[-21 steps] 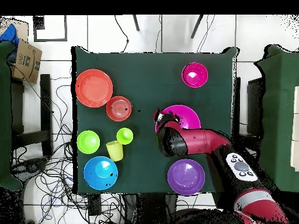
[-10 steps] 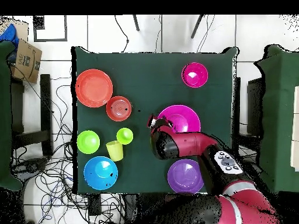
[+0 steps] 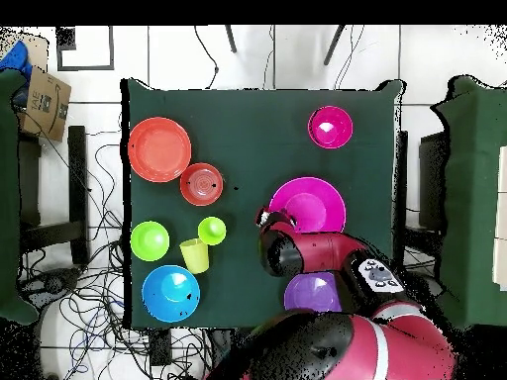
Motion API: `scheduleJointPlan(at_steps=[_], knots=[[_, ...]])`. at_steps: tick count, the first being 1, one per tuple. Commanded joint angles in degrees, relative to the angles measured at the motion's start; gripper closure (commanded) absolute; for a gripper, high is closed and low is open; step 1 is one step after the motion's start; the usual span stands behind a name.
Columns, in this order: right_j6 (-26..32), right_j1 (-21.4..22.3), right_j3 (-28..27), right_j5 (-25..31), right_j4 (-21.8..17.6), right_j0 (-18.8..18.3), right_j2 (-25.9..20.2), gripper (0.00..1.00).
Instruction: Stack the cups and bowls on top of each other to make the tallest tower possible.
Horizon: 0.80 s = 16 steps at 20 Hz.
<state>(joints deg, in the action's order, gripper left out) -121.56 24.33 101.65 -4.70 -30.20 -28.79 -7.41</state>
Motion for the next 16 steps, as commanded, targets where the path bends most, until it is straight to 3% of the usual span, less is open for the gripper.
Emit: scheduleJointPlan(at_steps=[1,2,16], knots=[[-6.79,-2.67,-5.88,-2.23,2.96,1.64,3.51,0.0],[-6.12,-2.7,-6.17,-1.44,3.21,1.78,3.83,1.0],[-5.88,-1.67,-4.55,-3.26,5.71,1.77,3.77,1.0]])
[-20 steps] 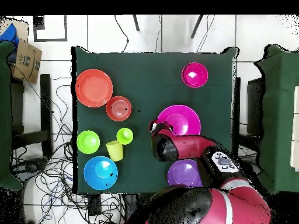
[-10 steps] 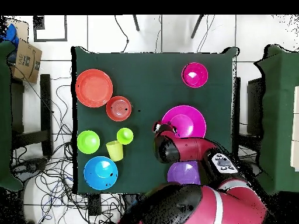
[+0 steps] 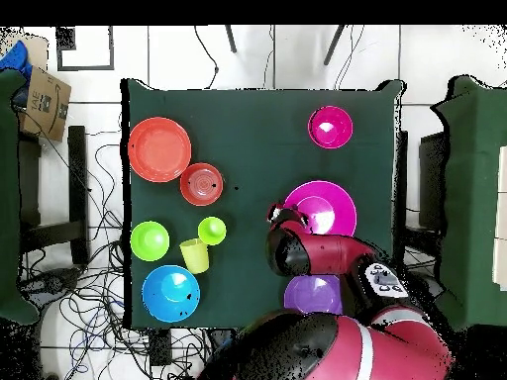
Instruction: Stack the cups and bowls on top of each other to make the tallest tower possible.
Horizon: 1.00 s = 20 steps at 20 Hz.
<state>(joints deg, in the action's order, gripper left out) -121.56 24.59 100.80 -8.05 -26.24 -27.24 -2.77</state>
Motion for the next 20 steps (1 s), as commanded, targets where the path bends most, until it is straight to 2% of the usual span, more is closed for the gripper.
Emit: scheduleJointPlan(at_steps=[1,8,9,13,20], knots=[[-5.82,-1.96,-3.66,0.09,1.78,0.21,-0.9,1.0],[-5.59,-1.33,-3.38,1.47,2.15,0.53,-0.57,1.0],[-4.59,-1.37,-3.93,2.16,1.5,0.91,-0.28,0.0],[-6.35,-1.48,-3.56,0.82,3.09,1.33,0.75,0.0],[-6.13,-1.39,-3.26,0.55,2.75,0.55,-0.01,0.0]])
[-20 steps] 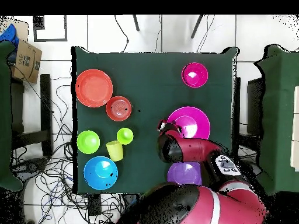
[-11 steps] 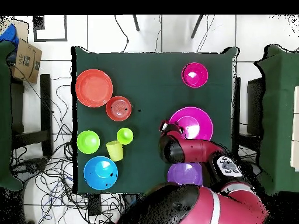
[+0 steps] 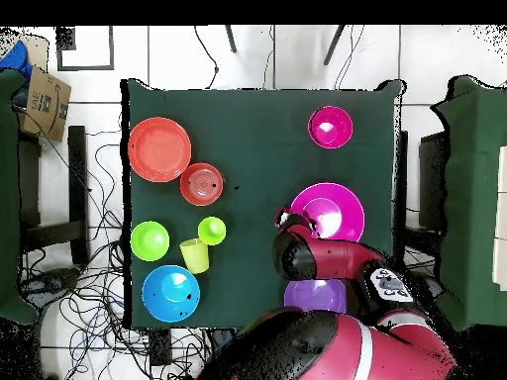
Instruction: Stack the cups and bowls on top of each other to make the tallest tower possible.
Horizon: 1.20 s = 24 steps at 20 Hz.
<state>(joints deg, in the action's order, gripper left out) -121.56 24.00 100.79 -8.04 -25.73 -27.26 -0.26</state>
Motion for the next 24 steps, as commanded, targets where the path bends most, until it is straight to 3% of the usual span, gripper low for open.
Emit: scheduleJointPlan(at_steps=[1,24], knots=[[-6.1,-0.85,-3.26,0.51,2.2,0.55,-2.5,0.0],[-5.24,1.64,-2.49,2.07,1.7,0.85,-2.72,0.0]])
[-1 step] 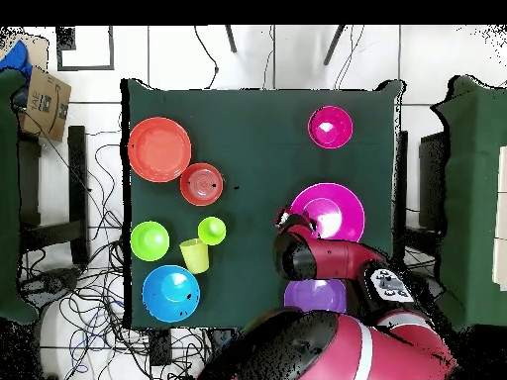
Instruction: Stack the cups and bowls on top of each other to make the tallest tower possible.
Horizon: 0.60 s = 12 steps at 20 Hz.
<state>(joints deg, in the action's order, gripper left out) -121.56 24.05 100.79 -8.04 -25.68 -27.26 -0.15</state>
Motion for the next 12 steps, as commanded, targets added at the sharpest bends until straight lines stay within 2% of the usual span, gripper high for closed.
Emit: scheduleJointPlan(at_steps=[1,7,8,9,12], knots=[[-5.14,1.79,-2.39,2.15,1.54,0.81,-2.87,0.0],[-4.93,2.17,-2.0,2.28,1.2,0.68,-2.94,0.0],[-3.45,2.21,-2.79,3.04,0.2,1.48,-2.3,0.0],[-3.35,2.23,-2.71,3.62,0.29,1.51,-2.32,1.0],[-4.33,2.42,-2.76,2.12,0.97,2.23,-1.49,1.0]])
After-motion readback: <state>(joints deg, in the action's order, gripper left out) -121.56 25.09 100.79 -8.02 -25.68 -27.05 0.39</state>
